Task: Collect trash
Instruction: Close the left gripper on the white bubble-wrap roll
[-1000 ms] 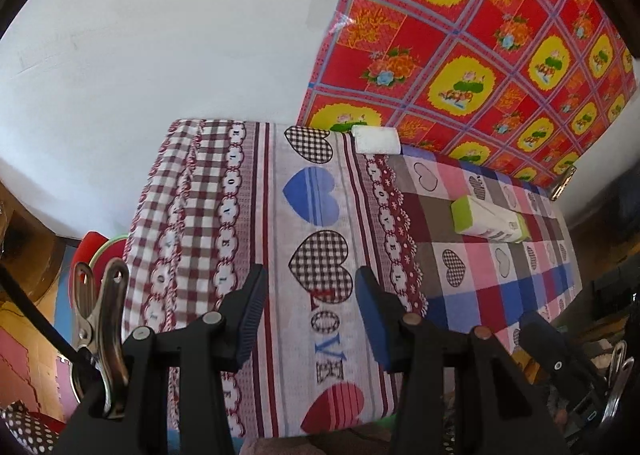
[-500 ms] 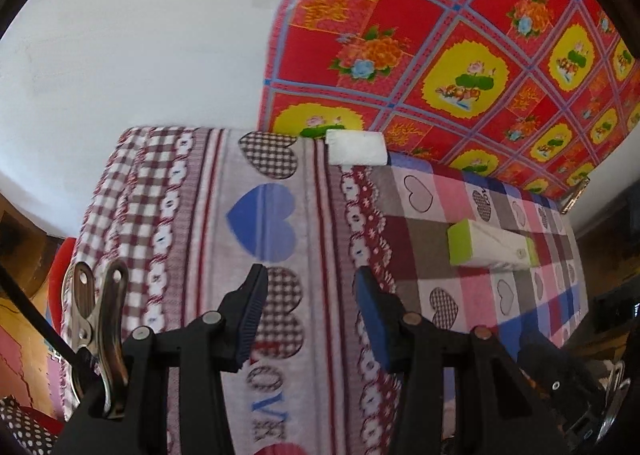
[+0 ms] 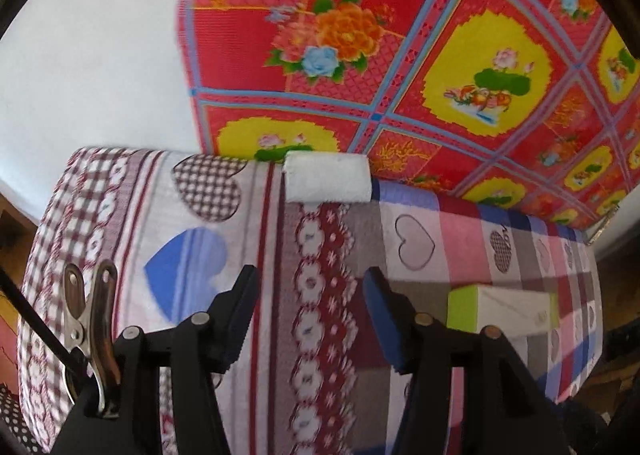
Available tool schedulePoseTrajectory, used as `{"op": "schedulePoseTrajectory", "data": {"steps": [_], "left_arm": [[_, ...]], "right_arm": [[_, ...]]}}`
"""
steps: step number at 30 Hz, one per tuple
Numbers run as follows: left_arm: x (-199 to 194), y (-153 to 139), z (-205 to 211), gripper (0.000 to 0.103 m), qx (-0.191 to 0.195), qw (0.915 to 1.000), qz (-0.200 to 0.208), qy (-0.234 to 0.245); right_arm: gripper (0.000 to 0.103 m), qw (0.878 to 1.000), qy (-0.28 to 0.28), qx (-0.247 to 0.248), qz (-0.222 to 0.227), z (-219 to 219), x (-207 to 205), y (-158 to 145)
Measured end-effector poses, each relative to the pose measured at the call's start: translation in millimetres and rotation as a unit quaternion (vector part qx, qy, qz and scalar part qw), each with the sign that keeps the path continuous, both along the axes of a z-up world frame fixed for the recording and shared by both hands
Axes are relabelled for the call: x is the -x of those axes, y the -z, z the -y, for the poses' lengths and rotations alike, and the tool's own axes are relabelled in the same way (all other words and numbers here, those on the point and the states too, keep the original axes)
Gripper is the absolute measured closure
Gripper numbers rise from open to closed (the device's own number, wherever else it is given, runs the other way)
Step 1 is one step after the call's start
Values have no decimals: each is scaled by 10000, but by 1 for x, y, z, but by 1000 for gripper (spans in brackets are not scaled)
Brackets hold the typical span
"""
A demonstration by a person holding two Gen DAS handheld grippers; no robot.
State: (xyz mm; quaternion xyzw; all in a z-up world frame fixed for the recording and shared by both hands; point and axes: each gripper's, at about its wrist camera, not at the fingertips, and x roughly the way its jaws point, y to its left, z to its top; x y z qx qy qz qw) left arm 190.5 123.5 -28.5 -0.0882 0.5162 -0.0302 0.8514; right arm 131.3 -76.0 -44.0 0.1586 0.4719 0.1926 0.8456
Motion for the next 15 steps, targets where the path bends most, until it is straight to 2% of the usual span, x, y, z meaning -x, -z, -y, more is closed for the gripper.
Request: {"op": "schedulePoseTrajectory", "data": {"steps": [11,15], "left_arm": [[-70,31,24,42,-305,9995,-72,-74],[-84,43,30,32,-422,9990,-96,-101]], "right_arm": [[65,9992,-250,-190,-247,26,-30,19],[65,9988,-284,-239,-314,30,-34,26]]}}
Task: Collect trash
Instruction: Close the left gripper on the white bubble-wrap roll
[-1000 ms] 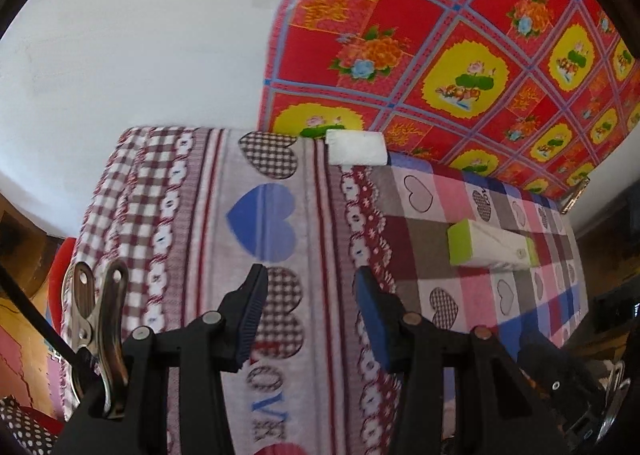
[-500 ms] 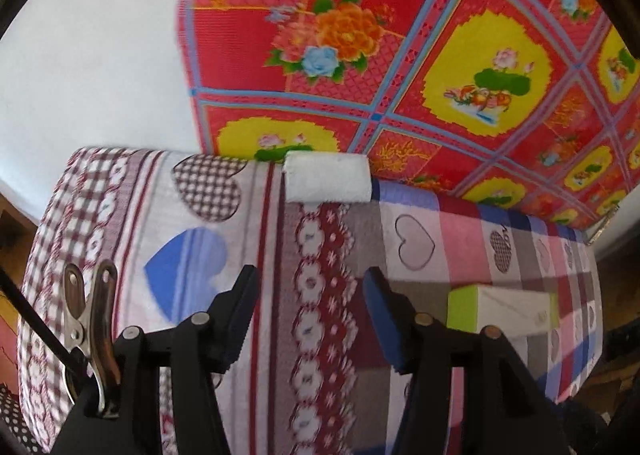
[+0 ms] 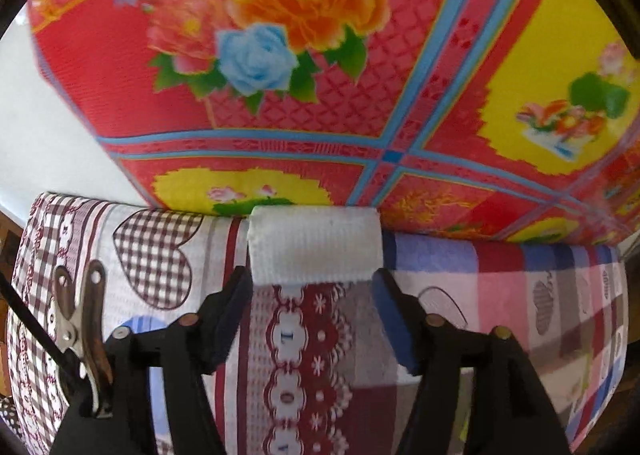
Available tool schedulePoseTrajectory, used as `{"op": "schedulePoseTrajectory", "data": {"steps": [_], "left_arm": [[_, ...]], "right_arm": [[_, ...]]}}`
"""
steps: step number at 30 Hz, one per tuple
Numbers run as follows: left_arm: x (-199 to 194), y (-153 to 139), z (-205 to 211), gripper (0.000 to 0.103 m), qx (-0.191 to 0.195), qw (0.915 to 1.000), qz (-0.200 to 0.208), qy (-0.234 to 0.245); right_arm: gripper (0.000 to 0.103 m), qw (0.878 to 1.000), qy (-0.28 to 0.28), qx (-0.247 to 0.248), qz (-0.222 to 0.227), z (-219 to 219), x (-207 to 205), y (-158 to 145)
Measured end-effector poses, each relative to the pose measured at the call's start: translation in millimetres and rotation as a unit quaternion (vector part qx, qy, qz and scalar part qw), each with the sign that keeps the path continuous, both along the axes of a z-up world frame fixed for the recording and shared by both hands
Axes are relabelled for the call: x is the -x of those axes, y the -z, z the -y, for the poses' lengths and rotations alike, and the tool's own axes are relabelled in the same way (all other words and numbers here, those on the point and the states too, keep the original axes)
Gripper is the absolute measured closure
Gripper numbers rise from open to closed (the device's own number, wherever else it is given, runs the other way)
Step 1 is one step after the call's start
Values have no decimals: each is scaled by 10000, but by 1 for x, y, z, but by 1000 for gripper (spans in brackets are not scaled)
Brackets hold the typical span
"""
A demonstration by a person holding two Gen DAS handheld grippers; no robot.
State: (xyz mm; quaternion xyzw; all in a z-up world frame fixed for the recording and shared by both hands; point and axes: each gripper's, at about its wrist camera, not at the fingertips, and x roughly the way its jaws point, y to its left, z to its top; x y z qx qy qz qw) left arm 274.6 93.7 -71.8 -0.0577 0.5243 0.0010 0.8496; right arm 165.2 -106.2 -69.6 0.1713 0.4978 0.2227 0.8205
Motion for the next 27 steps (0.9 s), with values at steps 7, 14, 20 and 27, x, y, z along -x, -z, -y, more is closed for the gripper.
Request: {"op": "schedulePoseTrajectory", "data": {"steps": [7,14,20,27], "left_arm": [[-18,17,7,23,57,9999,-32,-91],[-31,30,20,21,-237,9995,75,-211],[-39,37,39,21,-495,9987,58,-111],[-43,34,28,39,-454,9988,-58,-183]], "right_arm": [[65,10000,-45,-29,-83,4,-5,8],[65,9998,-66,-78,-176,5,-7,15],[65,9997,-66,-136,-185,6,-9,15],[65,9996,-6,-207,-188,8,-8,15]]}}
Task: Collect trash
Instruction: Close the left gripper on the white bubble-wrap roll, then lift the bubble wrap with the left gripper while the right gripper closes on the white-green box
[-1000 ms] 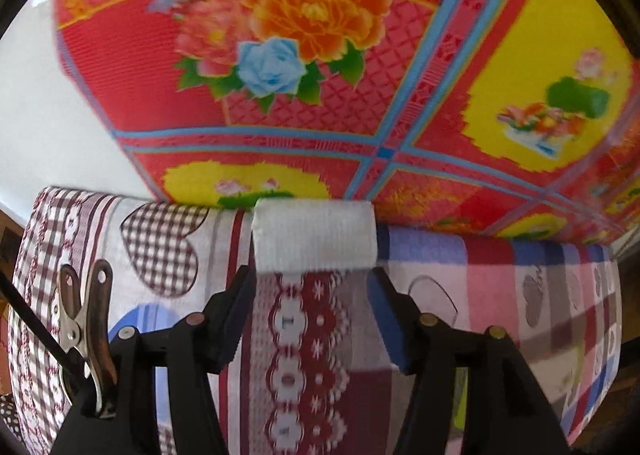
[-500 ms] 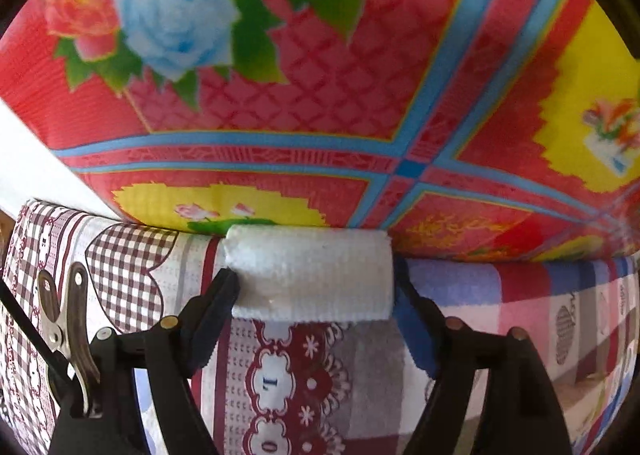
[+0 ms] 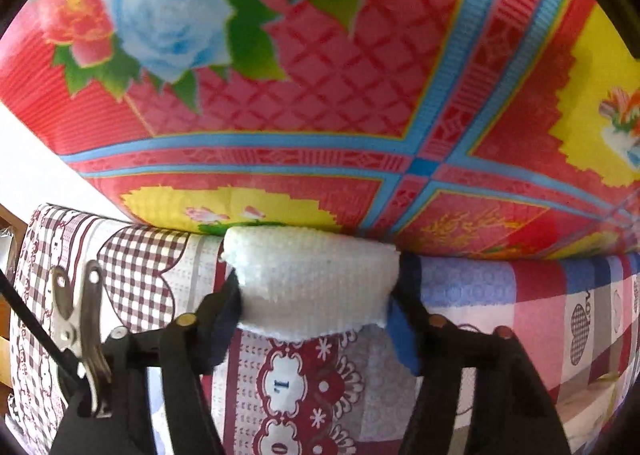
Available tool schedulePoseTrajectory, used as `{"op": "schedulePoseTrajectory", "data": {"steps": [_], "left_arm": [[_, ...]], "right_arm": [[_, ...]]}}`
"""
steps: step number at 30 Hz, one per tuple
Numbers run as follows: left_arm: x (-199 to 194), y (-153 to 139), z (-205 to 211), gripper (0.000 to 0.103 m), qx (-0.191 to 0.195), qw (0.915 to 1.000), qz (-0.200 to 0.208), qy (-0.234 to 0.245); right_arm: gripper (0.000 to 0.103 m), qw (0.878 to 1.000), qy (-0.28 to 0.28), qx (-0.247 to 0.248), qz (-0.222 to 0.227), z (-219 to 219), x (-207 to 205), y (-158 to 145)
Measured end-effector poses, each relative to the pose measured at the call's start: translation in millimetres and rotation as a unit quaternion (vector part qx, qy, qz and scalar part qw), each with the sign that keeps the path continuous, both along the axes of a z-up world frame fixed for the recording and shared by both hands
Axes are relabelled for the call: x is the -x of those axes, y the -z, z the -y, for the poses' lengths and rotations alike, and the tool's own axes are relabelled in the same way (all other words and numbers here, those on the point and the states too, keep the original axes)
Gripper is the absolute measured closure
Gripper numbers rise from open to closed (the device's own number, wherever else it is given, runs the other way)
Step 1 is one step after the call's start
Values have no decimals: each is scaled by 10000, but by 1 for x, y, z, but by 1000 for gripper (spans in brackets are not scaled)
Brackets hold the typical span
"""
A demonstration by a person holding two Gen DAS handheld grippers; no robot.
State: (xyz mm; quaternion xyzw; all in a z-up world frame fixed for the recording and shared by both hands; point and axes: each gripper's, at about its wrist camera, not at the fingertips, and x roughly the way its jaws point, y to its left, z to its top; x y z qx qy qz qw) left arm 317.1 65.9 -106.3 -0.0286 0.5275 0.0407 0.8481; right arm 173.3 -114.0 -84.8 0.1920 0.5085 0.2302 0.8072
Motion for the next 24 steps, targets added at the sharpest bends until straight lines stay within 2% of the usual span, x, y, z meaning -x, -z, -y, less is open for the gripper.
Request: {"op": "schedulePoseTrajectory", "data": {"steps": [7,14,24], "left_arm": [[15,-8,-8,44,372,9993,-78,-33],[41,-23,-20,44,342,9994,6,19],[91,-51,-48,44,387,9990,56,-228]], "right_arm": [[65,10000,85,17,18,2,4,-3],[65,9999,65,63,66,0,7,-7],[65,9996,-116,146,228,-15,9,-16]]}}
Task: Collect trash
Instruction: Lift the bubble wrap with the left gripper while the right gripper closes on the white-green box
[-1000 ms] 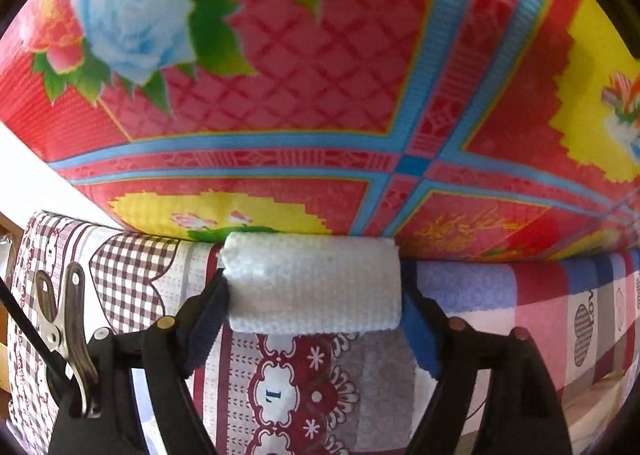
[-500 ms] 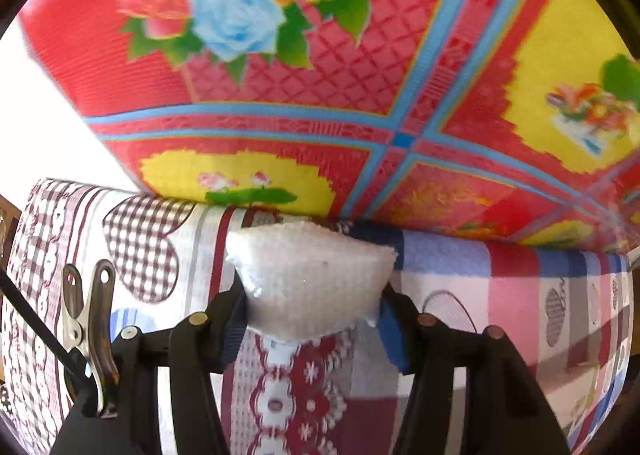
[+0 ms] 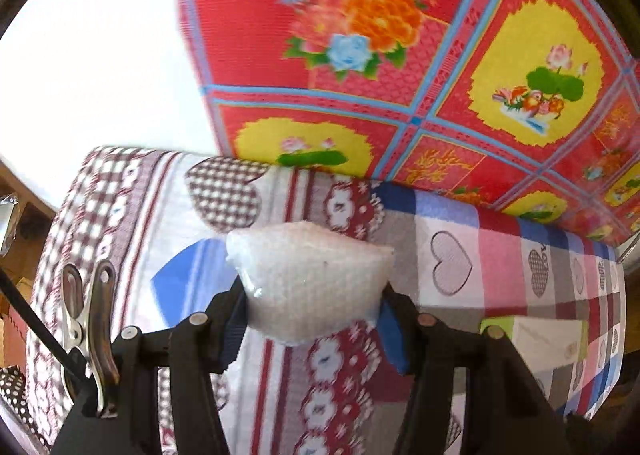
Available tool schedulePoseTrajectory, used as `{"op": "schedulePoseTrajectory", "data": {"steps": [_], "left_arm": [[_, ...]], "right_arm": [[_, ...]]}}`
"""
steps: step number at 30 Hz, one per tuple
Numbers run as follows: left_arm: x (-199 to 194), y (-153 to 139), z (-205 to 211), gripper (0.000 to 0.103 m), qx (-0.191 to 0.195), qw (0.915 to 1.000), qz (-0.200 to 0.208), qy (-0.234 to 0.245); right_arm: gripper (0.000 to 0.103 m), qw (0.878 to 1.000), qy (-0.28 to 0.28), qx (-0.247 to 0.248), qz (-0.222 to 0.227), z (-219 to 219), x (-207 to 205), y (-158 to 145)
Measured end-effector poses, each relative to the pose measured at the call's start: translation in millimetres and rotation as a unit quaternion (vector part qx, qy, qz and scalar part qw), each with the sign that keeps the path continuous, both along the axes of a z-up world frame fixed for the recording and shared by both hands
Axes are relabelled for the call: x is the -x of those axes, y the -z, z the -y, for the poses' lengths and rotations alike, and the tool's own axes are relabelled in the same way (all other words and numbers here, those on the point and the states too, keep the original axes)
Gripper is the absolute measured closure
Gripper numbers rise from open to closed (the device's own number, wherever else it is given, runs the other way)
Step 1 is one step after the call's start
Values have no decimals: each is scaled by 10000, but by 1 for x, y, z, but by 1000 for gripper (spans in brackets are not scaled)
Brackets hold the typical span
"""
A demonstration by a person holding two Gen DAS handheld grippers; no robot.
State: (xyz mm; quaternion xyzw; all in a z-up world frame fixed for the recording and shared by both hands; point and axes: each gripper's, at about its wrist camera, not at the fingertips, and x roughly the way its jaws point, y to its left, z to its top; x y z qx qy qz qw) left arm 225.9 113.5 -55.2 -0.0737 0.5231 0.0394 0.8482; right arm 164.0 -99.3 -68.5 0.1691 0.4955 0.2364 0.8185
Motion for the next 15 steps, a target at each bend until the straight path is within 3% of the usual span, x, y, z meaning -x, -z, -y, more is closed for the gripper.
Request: {"op": "schedulePoseTrajectory", "data": {"steps": [8,15], "left_arm": [[39,-15,-24,44,39,9999,3,-145],[56,-19,-22,44,95,9997,-25,-232]], "right_arm": [[65,9980,-81,571,244,11,2,-8],[62,9886,-658,1270,478,26,-12,-5]]}}
